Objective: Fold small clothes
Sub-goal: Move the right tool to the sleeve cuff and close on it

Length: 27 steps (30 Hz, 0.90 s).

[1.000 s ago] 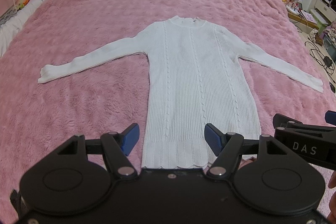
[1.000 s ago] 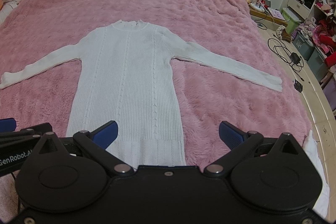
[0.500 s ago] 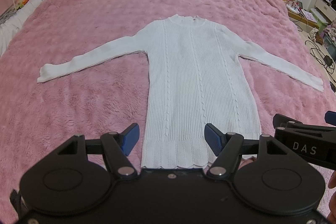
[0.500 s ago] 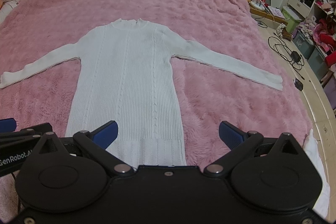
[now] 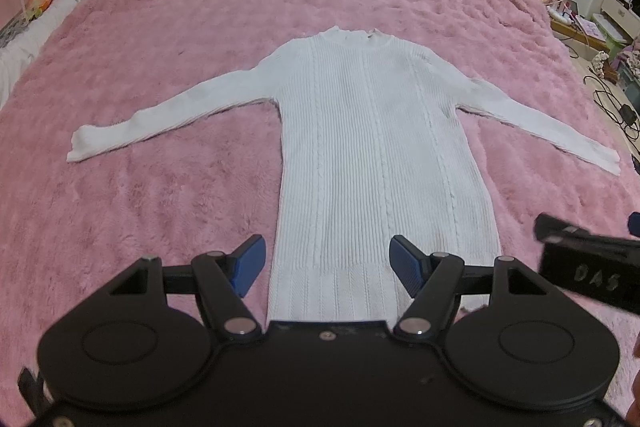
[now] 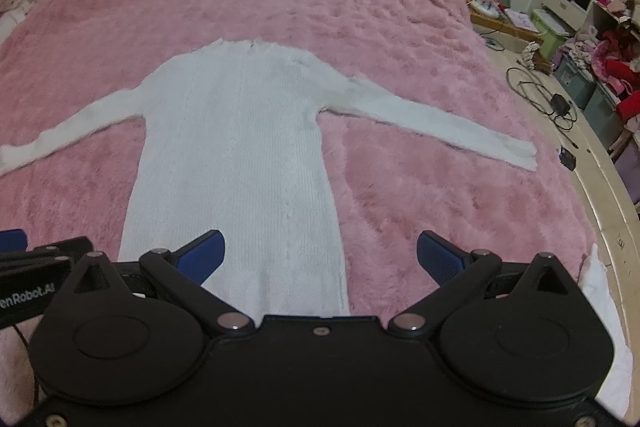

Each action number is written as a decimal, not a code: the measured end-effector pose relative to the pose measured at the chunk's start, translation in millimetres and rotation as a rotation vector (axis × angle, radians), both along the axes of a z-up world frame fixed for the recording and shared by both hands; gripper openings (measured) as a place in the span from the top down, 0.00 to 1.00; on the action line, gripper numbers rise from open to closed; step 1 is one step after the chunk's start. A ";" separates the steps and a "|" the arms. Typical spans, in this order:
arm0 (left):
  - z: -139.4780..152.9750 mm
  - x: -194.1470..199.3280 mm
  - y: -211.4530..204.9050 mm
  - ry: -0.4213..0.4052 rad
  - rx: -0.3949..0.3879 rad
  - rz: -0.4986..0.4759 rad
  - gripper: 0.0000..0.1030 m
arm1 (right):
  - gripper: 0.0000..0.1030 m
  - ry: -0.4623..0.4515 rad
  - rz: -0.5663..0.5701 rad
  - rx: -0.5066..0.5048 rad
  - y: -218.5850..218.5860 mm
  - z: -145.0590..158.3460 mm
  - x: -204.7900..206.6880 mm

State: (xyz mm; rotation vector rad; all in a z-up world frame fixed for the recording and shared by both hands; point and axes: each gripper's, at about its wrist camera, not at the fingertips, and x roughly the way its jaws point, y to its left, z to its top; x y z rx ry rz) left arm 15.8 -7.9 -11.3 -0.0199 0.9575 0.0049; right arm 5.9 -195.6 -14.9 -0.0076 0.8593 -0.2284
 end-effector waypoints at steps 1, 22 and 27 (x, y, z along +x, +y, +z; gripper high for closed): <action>0.4 3.5 -1.4 -0.010 -0.007 -0.005 0.30 | 0.00 -0.033 -0.011 0.007 -5.4 1.9 0.3; -52.6 186.8 -106.2 -0.078 -0.101 -0.182 0.30 | 0.03 -0.315 -0.440 0.124 -220.1 -63.1 59.6; -80.8 247.1 -140.8 -0.077 -0.144 -0.193 0.30 | 0.03 -0.354 -0.585 0.187 -293.6 -97.9 80.9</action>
